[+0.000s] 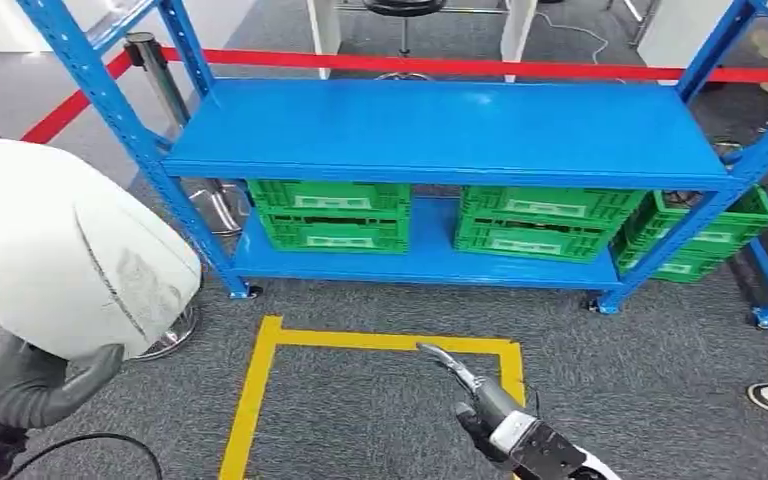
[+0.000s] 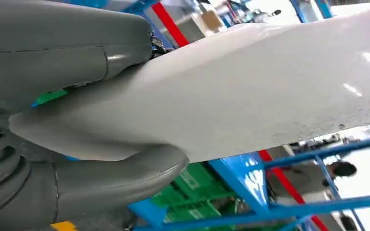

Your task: Take the parts from the cabinet and place them on the table.

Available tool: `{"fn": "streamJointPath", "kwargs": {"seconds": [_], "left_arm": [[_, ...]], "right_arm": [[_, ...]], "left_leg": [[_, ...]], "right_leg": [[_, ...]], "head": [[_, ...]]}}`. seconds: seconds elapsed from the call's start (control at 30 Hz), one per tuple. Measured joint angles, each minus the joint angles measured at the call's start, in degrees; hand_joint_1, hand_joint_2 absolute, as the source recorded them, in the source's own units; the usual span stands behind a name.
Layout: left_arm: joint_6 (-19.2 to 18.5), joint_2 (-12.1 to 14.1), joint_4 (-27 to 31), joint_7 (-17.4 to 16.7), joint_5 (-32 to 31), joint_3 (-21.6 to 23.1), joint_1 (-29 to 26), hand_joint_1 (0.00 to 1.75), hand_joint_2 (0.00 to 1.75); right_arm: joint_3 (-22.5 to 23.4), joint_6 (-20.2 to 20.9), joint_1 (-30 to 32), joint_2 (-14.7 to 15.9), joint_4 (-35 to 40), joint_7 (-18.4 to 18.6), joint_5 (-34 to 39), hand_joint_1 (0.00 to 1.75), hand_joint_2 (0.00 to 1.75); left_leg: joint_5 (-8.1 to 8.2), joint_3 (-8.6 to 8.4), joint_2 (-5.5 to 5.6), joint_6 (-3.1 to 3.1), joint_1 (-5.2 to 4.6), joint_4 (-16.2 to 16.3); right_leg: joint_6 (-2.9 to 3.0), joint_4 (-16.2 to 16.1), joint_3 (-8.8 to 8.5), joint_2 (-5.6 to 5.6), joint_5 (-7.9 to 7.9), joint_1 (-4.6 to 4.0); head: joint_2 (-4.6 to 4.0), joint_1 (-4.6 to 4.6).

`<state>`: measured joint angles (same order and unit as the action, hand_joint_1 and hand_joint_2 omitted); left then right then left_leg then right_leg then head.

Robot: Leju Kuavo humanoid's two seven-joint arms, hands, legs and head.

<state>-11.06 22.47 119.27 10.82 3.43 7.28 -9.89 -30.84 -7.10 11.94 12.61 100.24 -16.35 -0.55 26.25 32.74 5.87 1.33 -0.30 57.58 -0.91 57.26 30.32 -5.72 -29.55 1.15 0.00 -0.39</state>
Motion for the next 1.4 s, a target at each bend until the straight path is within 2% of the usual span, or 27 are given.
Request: {"fn": "streamJointPath", "kwargs": {"seconds": [0.1, 0.13, 0.17, 0.2, 0.27, 0.3, 0.33, 0.4, 0.43, 0.47, 0.5, 0.6, 0.63, 0.7, 0.73, 0.8, 0.87, 0.93, 0.97, 1.0, 1.1, 1.13, 1.2, 1.23, 1.3, 1.33, 1.4], "left_arm": [[0.5, 0.0, 0.7, 0.2, -0.1, -0.7, -1.4, 1.75, 1.75], [0.6, 0.1, 0.9, 0.3, -0.1, -1.0, -1.8, 1.75, 1.75], [0.7, 0.1, 1.2, 0.5, -0.1, -1.2, -2.0, 1.75, 1.75], [0.9, 0.2, 1.4, 0.6, -0.2, -1.5, -2.1, 1.75, 1.75], [1.0, 0.1, 1.5, 0.7, -0.3, -1.6, -2.7, 1.75, 1.75], [1.0, 0.1, 1.5, 0.7, -0.3, -1.6, -3.0, 1.75, 1.75], [1.0, 0.1, 1.5, 0.7, -0.3, -1.6, -3.3, 1.75, 1.75], [1.0, 0.1, 1.7, 0.7, -0.4, -1.7, -3.6, 1.75, 1.75], [1.0, 0.1, 2.0, 0.8, -0.4, -1.8, -3.8, 1.75, 1.75], [1.1, 0.1, 2.3, 0.9, -0.5, -2.0, -4.0, 1.75, 1.75], [1.1, 0.1, 2.4, 1.0, -0.6, -2.1, -4.1, 1.75, 1.75], [1.3, 0.0, 2.9, 1.1, -0.8, -2.5, -5.0, 1.75, 1.75], [1.3, 0.1, 3.1, 1.2, -0.9, -2.6, -5.2, 1.75, 1.75], [1.4, 0.0, 3.5, 1.4, -1.0, -2.7, -5.4, 1.75, 1.75], [1.4, -0.1, 3.5, 1.4, -1.0, -2.6, -5.4, 1.75, 1.75], [1.3, -0.3, 3.6, 1.4, -1.0, -2.5, -5.8, 1.75, 1.75], [1.3, -0.5, 3.6, 1.5, -1.2, -2.4, -6.2, 1.75, 1.75], [1.3, -0.9, 3.6, 1.6, -1.7, -2.2, -6.2, 1.75, 1.75], [1.4, -1.0, 3.6, 1.6, -1.8, -2.1, -6.2, 1.75, 1.75], [1.5, -1.1, 3.6, 1.6, -2.1, -2.0, -6.2, 1.75, 1.75], [2.1, -1.4, 3.9, 1.7, -3.1, -1.4, -6.6, 1.75, 1.75], [2.3, -1.5, 4.0, 1.7, -3.5, -1.2, -6.9, 1.75, 1.75], [2.8, -1.7, 4.3, 1.6, -4.1, -0.9, -7.0, 1.75, 1.75], [3.1, -1.9, 4.4, 1.6, -4.2, -0.6, -6.9, 1.75, 1.75], [3.4, -2.3, 4.4, 1.6, -4.7, 0.1, -7.1, 1.75, 1.75], [3.6, -2.4, 4.4, 1.6, -4.8, 0.4, -7.3, 1.75, 1.75], [3.9, -2.6, 4.4, 1.5, -5.2, 0.7, -7.5, 1.75, 1.75]], "right_arm": [[0.0, -0.1, 0.2, 0.0, 0.0, 0.0, 0.0, 0.00, 0.00], [0.0, -0.1, 0.2, 0.0, 0.0, 0.0, 0.0, 0.00, 0.00], [0.0, -0.1, 0.2, 0.0, 0.0, 0.0, 0.0, 0.00, 0.00], [0.0, -0.1, 0.3, 0.0, 0.1, -0.1, 0.1, 0.00, 0.00], [0.0, -0.1, 0.5, 0.0, 0.1, -0.1, 0.0, 0.00, 0.00], [0.1, -0.1, 0.5, 0.0, 0.0, -0.1, 0.0, 0.00, 0.00], [0.0, -0.1, 0.5, 0.0, 0.1, -0.1, 0.0, 0.00, 0.00], [0.0, 0.1, 0.4, 0.0, 0.1, -0.2, 0.0, 0.00, 0.00], [0.0, 0.1, 0.4, 0.0, 0.1, -0.2, 0.0, 0.00, 0.00], [0.0, 0.2, 0.4, 0.0, 0.1, -0.3, 0.1, 0.00, 0.00], [0.0, 0.2, 0.4, 0.0, 0.1, -0.3, 0.1, 0.00, 0.00], [0.0, 0.4, 0.3, 0.0, 0.1, -0.4, 0.2, 0.00, 0.00], [0.0, 0.5, 0.2, 0.0, 0.1, -0.4, 0.2, 0.00, 0.00], [0.1, 0.7, 0.2, 0.0, 0.1, -0.5, 0.2, 0.00, 0.00], [0.0, 0.7, 0.2, 0.0, 0.1, -0.5, 0.2, 0.00, 0.00], [0.1, 0.7, 0.7, 0.0, 0.0, -0.5, 0.2, 0.00, 0.00], [0.1, 0.7, 1.2, 0.0, 0.0, -0.5, 0.3, 0.00, 0.00], [0.2, 0.6, 1.4, 0.0, 0.0, -0.5, 0.4, 0.00, 0.00], [0.3, 0.5, 1.5, 0.0, 0.1, -0.6, 0.5, 0.00, 0.00], [0.5, 0.5, 1.7, 0.1, 0.1, -0.6, 0.5, 0.00, 0.00], [1.0, -0.1, 3.0, 0.2, 0.4, -1.0, 1.0, 0.00, 0.00], [1.2, -0.2, 3.5, 0.3, 0.6, -1.2, 1.1, 0.00, 0.00], [1.6, -0.3, 4.1, 0.3, 1.2, -1.6, 1.3, 0.00, 0.00], [1.7, -0.4, 4.5, 0.3, 1.4, -1.7, 1.3, 0.00, 0.00], [2.0, -0.5, 5.3, 0.5, 1.5, -1.8, 1.3, 0.00, 0.00], [2.1, -0.5, 5.6, 0.6, 1.5, -1.9, 1.3, 0.00, 0.00], [2.4, -0.6, 5.7, 0.7, 1.6, -2.0, 1.2, 0.00, 0.00]], "left_leg": [[-0.84, 0.89, 2.23, -1.36, 0.45, -0.3], [-0.40, 1.11, 1.01, -1.46, 0.42, 0.2], [1.05, 1.89, -2.33, -1.81, 0.07, 1.9], [3.55, 3.68, -4.10, -2.26, 0.22, 5.9], [7.73, 7.81, -5.17, -2.83, 0.64, 15.4], [8.28, 8.83, -5.22, -3.03, 0.82, 17.9], [7.41, 8.42, -5.29, -3.15, 0.96, 17.4], [2.88, 3.94, -6.02, -3.05, 1.02, 9.2], [0.68, 0.95, -7.44, -2.84, 0.94, 3.8], [0.50, -1.02, -10.77, -2.49, 0.56, -0.1], [0.65, -1.09, -10.98, -1.88, 0.07, -0.6], [0.48, -0.31, -8.73, -1.18, -0.13, -0.4], [-0.01, -0.68, -7.97, -0.55, 0.45, -1.1], [-0.19, -0.58, -6.90, -0.10, 0.61, -1.2], [-0.26, -0.41, -6.26, 0.04, 0.61, -1.1], [-0.35, -0.10, -4.74, 0.17, 0.42, -1.0], [-0.39, -0.05, -3.04, 0.18, 0.36, -0.8], [-0.35, -0.08, -1.42, 0.09, 0.35, -0.6], [-0.27, -0.01, -0.75, -0.08, 0.42, -0.4], [-0.21, 0.58, -0.05, -0.54, 0.07, 0.1], [-0.85, 1.30, 2.09, -1.57, 0.71, 0.2], [-0.76, 1.57, 2.75, -1.67, 0.65, 0.4], [1.84, 3.01, -3.46, -2.32, 0.25, 4.1], [4.21, 5.03, -4.82, -2.61, 0.40, 8.5], [7.76, 9.01, -5.43, -2.81, 0.65, 17.3], [7.75, 9.52, -5.45, -2.75, 0.69, 18.5], [4.17, 6.56, -5.58, -2.20, 0.59, 13.2]], "right_leg": [[0.52, 0.2, 0.14, 1.90, 0.36, -0.31], [0.88, -0.3, 0.02, 3.00, 0.70, 0.17], [1.06, -0.3, -0.03, 3.76, 0.70, 0.12], [1.25, -0.3, 0.01, 4.76, 0.65, 0.10], [1.30, -0.2, 0.12, 6.67, 0.59, 0.01], [1.30, -0.2, 0.18, 7.54, 0.58, 0.00], [1.28, -0.2, 0.16, 8.45, 0.55, 0.00], [1.08, -0.2, -0.01, 10.11, 0.42, 0.00], [0.92, -0.2, -0.19, 10.73, 0.32, -0.01], [0.74, -0.2, -0.37, 11.27, 0.22, -0.16], [0.33, -0.1, -0.31, 11.86, 0.01, -0.59], [-0.43, -0.4, -0.72, 13.69, 0.05, -0.56], [-1.00, -0.2, -0.34, 13.34, -0.47, -0.43], [-1.21, 3.4, 1.19, 7.32, -3.30, -0.22], [-1.17, 8.0, 3.42, 6.23, -5.66, -0.23], [-0.96, 16.6, 7.83, 5.83, -8.55, -0.37], [-0.60, 15.2, 7.53, 5.76, -5.78, -0.61], [-0.16, 5.9, 3.23, 4.65, -0.36, -0.58], [-0.03, 1.8, 1.45, 2.64, 0.60, -0.42], [-0.14, 0.8, 0.89, 0.08, -0.28, -0.05], [0.31, 1.2, 0.57, 2.18, -0.13, -0.53], [0.69, 0.9, 0.43, 3.00, 0.09, -0.02], [1.14, 0.8, 0.23, 4.51, -0.01, -0.13], [1.34, 0.8, 0.23, 5.42, -0.12, -0.29], [1.54, 0.9, 0.26, 7.25, -0.27, -0.51], [1.59, 0.9, 0.23, 8.05, -0.33, -0.61], [1.60, 0.9, 0.02, 9.61, -0.49, -0.93]], "head": [[0.00, -0.02], [0.00, 0.02], [0.00, -0.29], [0.00, -0.61], [0.00, -0.55], [0.00, -0.59], [0.00, -0.57], [0.00, -0.59], [0.00, -0.59], [0.00, -0.57], [0.00, -0.52], [0.00, -0.50], [0.00, -0.57], [0.00, -0.33], [0.00, -0.09], [0.00, -0.11], [0.00, -0.11], [0.00, -0.11], [0.00, -0.11], [0.00, -0.13], [0.00, -0.11], [0.00, -0.17], [0.00, -0.77], [0.00, -0.74], [0.00, -0.77], [0.00, -0.74], [0.00, -0.77]]}}
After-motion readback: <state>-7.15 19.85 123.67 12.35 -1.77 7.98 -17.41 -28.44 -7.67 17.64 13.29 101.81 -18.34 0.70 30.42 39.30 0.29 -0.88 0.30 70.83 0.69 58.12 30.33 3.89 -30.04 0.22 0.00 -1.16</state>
